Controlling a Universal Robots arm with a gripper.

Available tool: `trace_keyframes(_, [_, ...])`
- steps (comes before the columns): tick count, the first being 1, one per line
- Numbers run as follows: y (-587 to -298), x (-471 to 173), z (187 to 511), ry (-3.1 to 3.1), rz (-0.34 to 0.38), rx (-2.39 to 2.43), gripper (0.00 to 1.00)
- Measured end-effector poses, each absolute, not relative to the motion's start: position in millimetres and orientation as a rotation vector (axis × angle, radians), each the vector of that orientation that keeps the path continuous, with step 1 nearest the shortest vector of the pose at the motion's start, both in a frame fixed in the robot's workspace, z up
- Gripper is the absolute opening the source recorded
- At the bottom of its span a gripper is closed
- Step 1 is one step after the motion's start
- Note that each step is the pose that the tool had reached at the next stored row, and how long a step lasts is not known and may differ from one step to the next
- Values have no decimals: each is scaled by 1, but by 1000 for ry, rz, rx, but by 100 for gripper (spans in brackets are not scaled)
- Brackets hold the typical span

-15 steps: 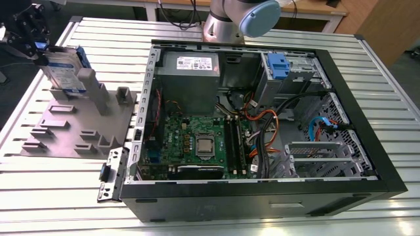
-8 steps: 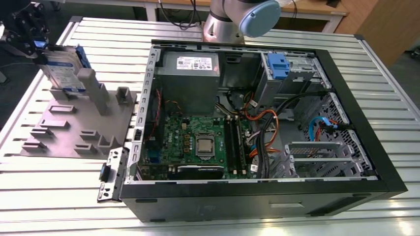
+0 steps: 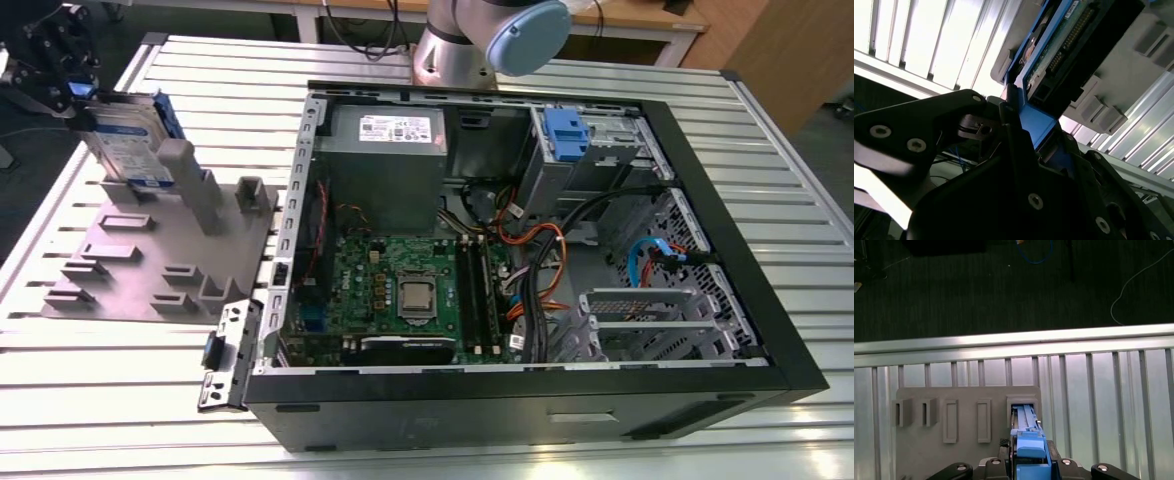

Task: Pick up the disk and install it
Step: 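Pick up the disk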

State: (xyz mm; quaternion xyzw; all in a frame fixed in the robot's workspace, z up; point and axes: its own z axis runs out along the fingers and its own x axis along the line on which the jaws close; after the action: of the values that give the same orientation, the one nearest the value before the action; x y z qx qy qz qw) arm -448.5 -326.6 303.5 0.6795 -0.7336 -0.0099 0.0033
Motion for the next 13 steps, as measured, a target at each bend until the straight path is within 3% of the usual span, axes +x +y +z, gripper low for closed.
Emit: trace_keyframes(13, [-327, -449, 309, -2300, -31, 2130, 36])
